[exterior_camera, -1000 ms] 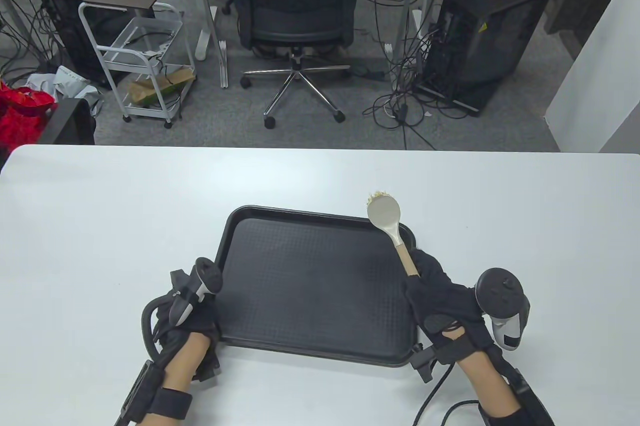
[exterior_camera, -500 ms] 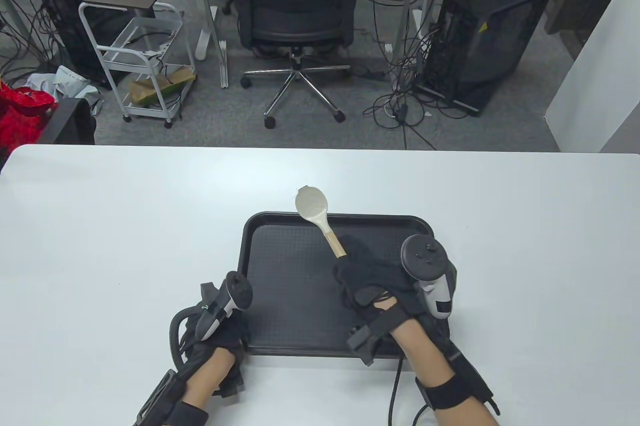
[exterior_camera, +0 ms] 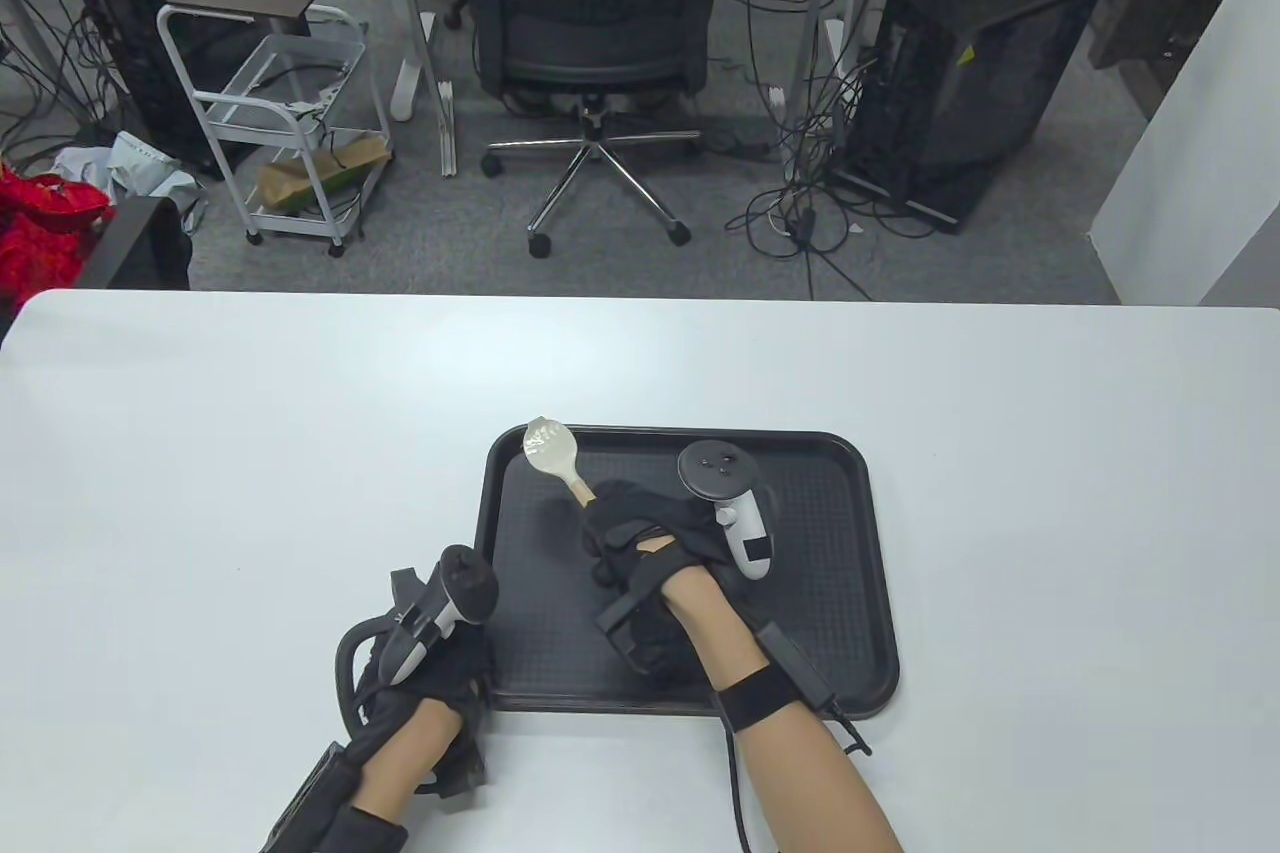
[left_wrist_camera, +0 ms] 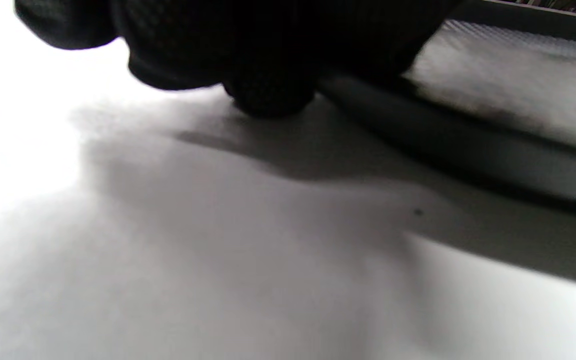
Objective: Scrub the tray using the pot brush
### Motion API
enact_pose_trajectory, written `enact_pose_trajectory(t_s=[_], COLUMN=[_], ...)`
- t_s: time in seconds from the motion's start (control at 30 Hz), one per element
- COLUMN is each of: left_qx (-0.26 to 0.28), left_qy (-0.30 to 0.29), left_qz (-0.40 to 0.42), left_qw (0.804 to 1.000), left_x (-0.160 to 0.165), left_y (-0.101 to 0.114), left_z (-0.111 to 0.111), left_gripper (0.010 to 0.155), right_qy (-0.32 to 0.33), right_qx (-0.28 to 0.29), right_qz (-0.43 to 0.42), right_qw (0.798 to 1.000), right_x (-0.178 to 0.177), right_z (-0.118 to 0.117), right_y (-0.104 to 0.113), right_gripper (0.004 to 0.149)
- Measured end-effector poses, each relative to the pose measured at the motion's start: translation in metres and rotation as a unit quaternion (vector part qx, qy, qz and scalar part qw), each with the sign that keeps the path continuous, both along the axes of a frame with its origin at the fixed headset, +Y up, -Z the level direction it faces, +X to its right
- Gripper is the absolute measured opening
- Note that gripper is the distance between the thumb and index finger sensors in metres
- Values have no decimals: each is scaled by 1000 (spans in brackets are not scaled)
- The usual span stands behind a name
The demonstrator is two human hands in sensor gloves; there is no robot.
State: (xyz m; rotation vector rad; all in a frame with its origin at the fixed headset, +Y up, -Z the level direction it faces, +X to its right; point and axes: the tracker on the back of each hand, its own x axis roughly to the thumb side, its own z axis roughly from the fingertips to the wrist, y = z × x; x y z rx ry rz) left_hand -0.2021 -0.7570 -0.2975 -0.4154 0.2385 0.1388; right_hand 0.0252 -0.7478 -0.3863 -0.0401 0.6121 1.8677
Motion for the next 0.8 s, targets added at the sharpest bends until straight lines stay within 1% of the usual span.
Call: enact_pose_trajectory(t_s=[0.23,0.43,0.6,0.8], left_qx=[-3,-4,-9,-9], left_qy=[2,1,2,1], left_qz=[7,5,6,8], left_qw=[1000,1000,1000,1000], left_x=[0,-1,0,-1], left_y=[0,0,0,0], left_z=[0,0,1,1], left_gripper=[64,64,64,65], right_qy=[10,10,-18,-39], right_qx=[-11,-14,-14,-18], right_qz=[9,18,27,35], right_qw=[1000,1000,999,998], right_x=[-21,-35,-31,-10], right_z=[-3,-4,-8,-7], right_y=[-17,-26,-26,-24], right_gripper=[59,59,59,59])
